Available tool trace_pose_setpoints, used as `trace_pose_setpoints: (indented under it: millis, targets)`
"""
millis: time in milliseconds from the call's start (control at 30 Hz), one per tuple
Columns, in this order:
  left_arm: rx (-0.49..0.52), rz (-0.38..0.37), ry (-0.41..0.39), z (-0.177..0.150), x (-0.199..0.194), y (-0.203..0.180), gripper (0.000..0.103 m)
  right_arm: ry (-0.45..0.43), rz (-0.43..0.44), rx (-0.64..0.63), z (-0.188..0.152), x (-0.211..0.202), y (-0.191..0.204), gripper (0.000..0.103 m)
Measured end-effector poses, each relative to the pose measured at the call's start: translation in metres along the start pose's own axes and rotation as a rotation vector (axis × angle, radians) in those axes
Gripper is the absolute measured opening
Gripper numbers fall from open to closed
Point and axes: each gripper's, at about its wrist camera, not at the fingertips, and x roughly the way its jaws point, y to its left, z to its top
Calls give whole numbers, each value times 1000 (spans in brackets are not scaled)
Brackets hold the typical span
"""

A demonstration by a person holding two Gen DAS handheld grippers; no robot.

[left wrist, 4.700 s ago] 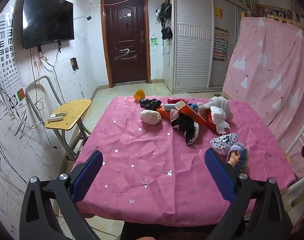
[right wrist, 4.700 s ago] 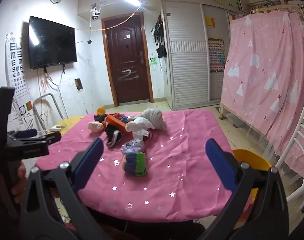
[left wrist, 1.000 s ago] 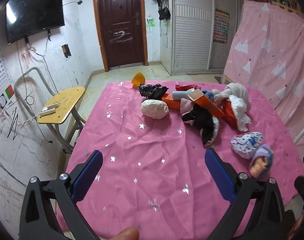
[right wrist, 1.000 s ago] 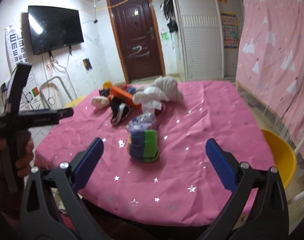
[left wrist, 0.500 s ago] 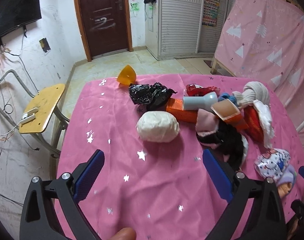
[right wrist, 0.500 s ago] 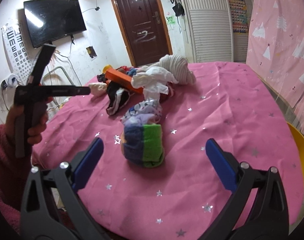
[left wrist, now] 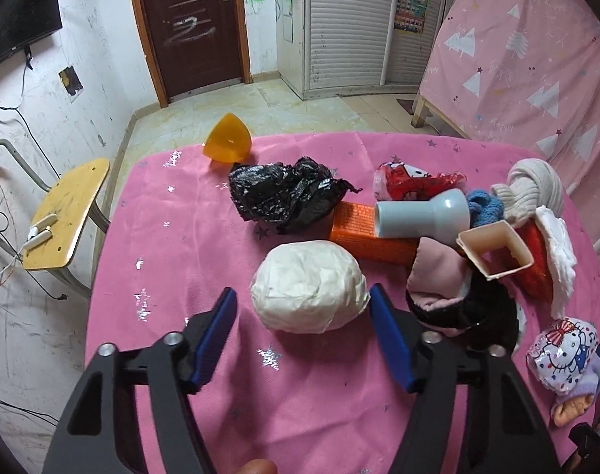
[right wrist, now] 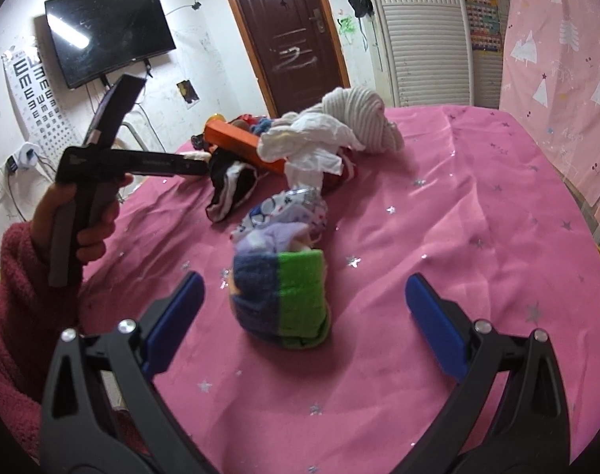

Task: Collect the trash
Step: 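Grasp the white paper ball with the left tool while the right tool grasps the blue-green sock bundle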

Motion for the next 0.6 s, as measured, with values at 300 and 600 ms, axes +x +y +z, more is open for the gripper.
trace_pose_setpoints:
  millis: [300,600]
  targets:
    - [-3,4,-6,-3,0,-7,44,23,19,-26,-2,5,3,69]
    - [-17,22,-28,-13,-22,-12,44,37,58,-37,-7,5,3,38]
